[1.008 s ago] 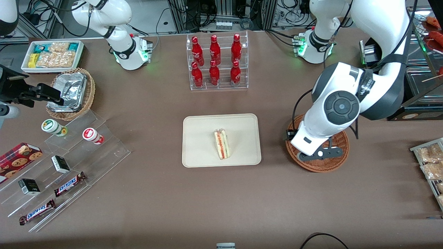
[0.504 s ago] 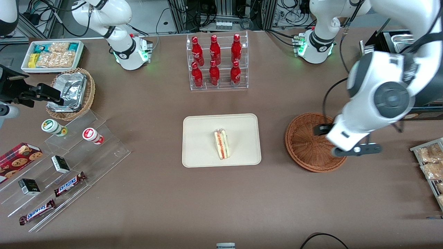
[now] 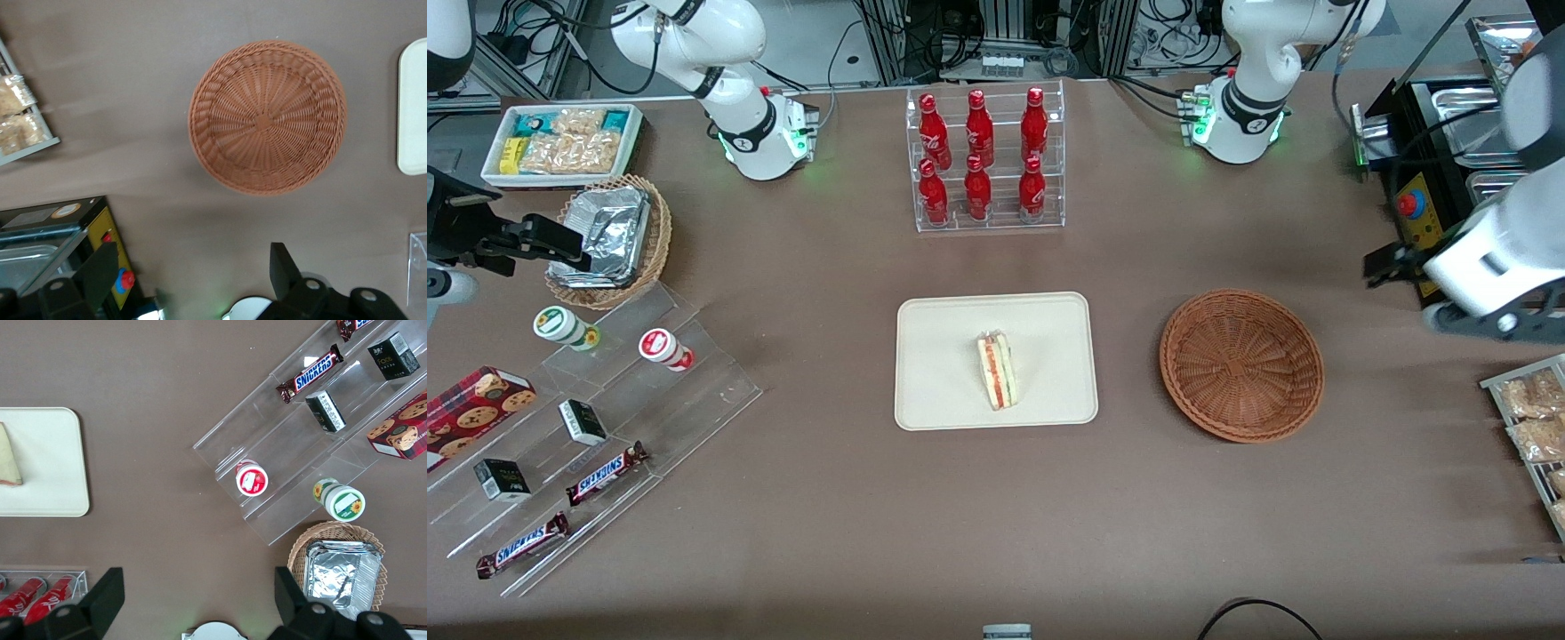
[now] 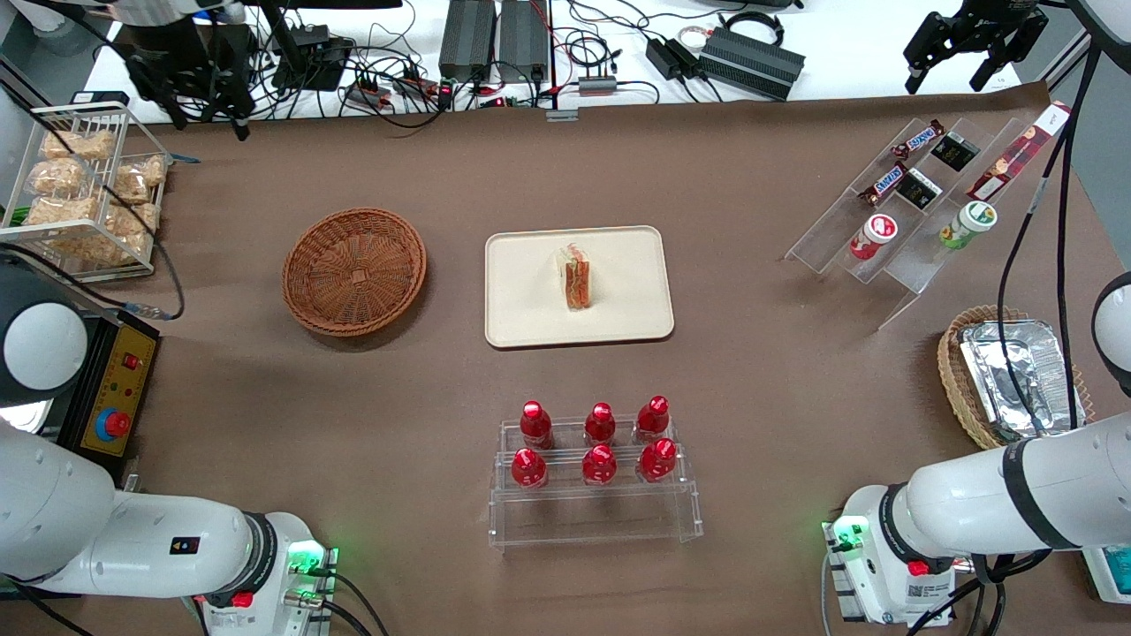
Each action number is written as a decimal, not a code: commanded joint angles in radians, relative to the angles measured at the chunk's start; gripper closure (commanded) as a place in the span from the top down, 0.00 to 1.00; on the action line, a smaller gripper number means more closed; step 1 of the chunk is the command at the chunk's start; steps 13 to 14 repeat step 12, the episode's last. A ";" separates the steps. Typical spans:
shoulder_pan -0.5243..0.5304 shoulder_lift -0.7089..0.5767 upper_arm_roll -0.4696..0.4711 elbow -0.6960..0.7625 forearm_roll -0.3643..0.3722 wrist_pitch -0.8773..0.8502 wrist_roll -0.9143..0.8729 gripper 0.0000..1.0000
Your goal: Place sandwich from basket to tray
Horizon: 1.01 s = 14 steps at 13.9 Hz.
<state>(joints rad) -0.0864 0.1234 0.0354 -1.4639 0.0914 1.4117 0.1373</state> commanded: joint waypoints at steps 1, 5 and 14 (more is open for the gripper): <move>0.000 -0.074 0.009 -0.033 -0.015 -0.037 0.024 1.00; 0.004 -0.140 0.012 -0.053 -0.015 -0.085 0.022 1.00; 0.019 -0.261 0.012 -0.260 -0.042 0.047 0.008 1.00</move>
